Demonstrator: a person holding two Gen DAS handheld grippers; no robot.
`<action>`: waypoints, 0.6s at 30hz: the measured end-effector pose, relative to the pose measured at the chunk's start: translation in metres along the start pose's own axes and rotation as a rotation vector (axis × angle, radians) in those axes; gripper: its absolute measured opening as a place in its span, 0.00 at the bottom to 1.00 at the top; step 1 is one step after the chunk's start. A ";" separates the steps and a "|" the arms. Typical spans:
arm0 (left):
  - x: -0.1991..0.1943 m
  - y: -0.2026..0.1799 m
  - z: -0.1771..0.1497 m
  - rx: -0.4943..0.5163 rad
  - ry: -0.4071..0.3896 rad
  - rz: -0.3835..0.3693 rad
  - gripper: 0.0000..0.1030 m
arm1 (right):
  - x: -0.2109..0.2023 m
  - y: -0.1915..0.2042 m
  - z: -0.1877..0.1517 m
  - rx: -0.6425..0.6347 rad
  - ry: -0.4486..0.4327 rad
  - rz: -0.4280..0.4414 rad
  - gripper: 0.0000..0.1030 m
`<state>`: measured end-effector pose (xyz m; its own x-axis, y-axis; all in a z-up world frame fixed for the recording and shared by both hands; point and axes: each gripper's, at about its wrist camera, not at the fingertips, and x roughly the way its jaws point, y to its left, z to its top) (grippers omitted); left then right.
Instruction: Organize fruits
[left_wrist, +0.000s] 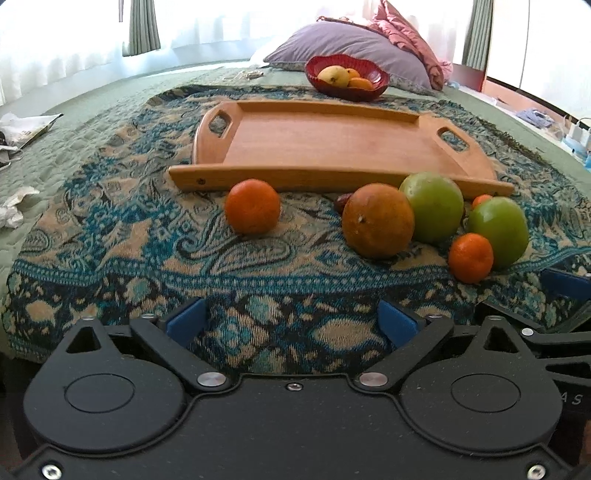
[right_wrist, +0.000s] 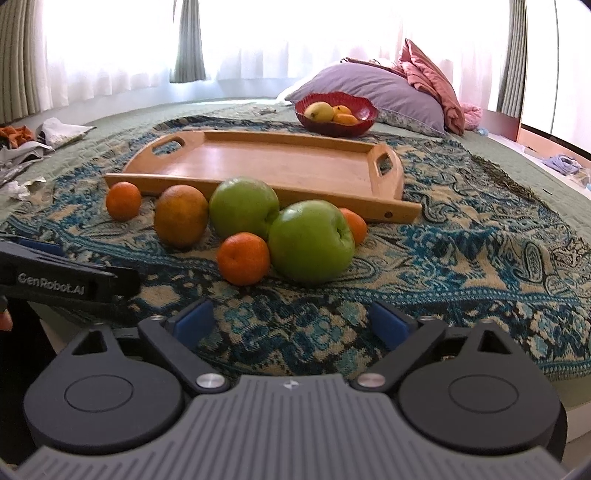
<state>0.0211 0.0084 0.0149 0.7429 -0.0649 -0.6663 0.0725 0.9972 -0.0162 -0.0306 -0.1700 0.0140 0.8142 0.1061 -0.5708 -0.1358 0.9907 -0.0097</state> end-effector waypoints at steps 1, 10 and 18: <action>-0.001 -0.001 0.001 0.001 -0.007 -0.002 0.87 | -0.001 0.001 0.001 -0.001 -0.007 0.002 0.89; -0.006 -0.008 0.013 -0.051 -0.043 -0.126 0.47 | -0.007 0.007 0.004 0.035 -0.086 0.036 0.53; 0.001 -0.020 0.028 -0.043 -0.107 -0.180 0.47 | -0.003 0.019 0.003 0.009 -0.113 0.032 0.48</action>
<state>0.0386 -0.0124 0.0354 0.7869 -0.2433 -0.5671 0.1838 0.9697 -0.1610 -0.0344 -0.1508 0.0179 0.8682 0.1461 -0.4742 -0.1582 0.9873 0.0145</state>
